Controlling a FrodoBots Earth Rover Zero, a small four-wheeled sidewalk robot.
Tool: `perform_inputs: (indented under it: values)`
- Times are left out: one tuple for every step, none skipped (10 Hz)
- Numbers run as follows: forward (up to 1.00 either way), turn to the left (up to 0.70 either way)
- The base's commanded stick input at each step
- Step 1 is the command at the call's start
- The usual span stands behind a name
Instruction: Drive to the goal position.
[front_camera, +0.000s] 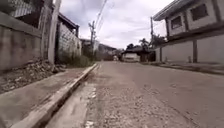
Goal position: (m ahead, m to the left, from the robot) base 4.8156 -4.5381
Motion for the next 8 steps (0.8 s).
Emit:
perform_inputs:
  values:
    - [0.70,0.12]
    - [0.70,0.00]
    - [0.70,0.00]
    - [0.70,0.00]
    - [0.70,0.00]
    - [0.70,0.00]
    - [0.70,0.00]
    - [0.70,-0.01]
